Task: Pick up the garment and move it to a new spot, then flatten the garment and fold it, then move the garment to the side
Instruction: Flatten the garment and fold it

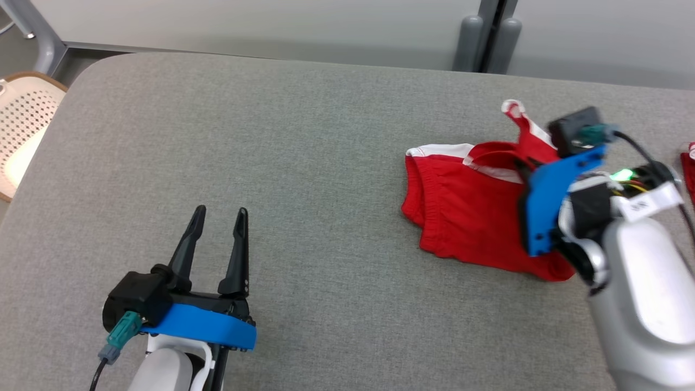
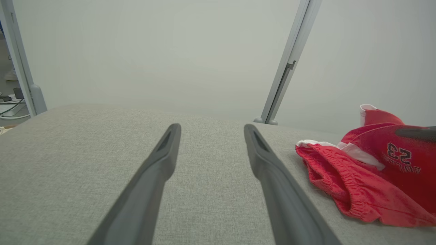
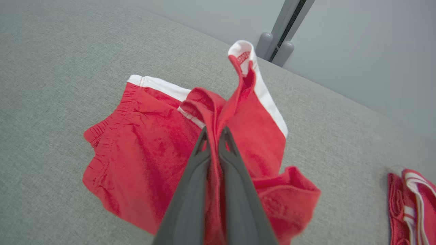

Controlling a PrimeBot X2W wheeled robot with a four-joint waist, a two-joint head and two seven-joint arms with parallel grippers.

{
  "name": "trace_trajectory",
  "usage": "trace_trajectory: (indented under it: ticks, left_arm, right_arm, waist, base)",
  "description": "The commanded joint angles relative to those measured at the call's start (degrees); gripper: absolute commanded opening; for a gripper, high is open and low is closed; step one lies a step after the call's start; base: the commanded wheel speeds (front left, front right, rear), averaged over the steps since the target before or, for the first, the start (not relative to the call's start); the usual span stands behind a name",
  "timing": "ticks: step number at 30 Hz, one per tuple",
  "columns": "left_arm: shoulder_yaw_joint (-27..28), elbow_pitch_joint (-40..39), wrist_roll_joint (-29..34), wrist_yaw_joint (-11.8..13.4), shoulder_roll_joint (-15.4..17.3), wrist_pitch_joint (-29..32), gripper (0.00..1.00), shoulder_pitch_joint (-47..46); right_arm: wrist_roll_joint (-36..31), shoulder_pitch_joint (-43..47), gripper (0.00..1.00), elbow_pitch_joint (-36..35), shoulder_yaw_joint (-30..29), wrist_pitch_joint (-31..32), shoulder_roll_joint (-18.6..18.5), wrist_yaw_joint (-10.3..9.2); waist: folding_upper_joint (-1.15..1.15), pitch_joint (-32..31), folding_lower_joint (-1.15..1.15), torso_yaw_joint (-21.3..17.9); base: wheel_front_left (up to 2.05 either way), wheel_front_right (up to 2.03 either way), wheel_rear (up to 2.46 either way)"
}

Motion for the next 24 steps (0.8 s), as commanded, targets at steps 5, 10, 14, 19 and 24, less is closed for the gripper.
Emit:
trace_trajectory:
  ticks: [5, 10, 14, 19, 24]
  left_arm:
    - [-1.03, 0.1, -0.41, -0.43, -0.16, -0.24, 1.0, -0.26]
    - [-1.44, 0.23, -0.79, -0.43, -0.56, -0.24, 1.0, -1.34]
    - [-1.44, 0.19, -0.85, -0.43, -0.67, -0.24, 1.0, -1.59]
    - [-0.7, 0.17, -0.74, -0.43, -0.52, -0.24, 1.0, -0.98]
    - [-0.02, 0.24, -0.45, -0.42, -0.44, -0.24, 1.0, -0.45]
  right_arm:
    - [0.56, -5.39, 0.0, 7.81, 5.82, -0.97, 4.04, 0.01]
    - [0.75, -8.99, 0.0, 15.91, 8.48, -2.44, 6.65, 0.02]
    - [0.91, -10.92, 0.0, 20.78, 10.71, -4.19, 7.64, 0.02]
    - [2.85, -12.08, 0.32, 23.9, 13.24, -5.73, 8.34, 0.02]
    - [9.83, -12.21, 1.0, 21.55, 16.43, -8.31, 8.62, 0.02]
  waist:
    - [0.0, 0.72, 0.0, 1.76]
    - [0.0, 1.52, 0.0, 3.43]
    - [0.0, 1.77, 0.0, 4.1]
    - [0.0, 1.52, 0.0, 3.81]
    - [0.0, 0.85, 0.0, 2.46]
  base:
    - [0.0, 0.0, 0.0]
    - [0.0, 0.0, 0.0]
    - [0.0, 0.0, 0.0]
    - [0.0, 0.0, 0.0]
    - [0.0, 0.0, 0.0]
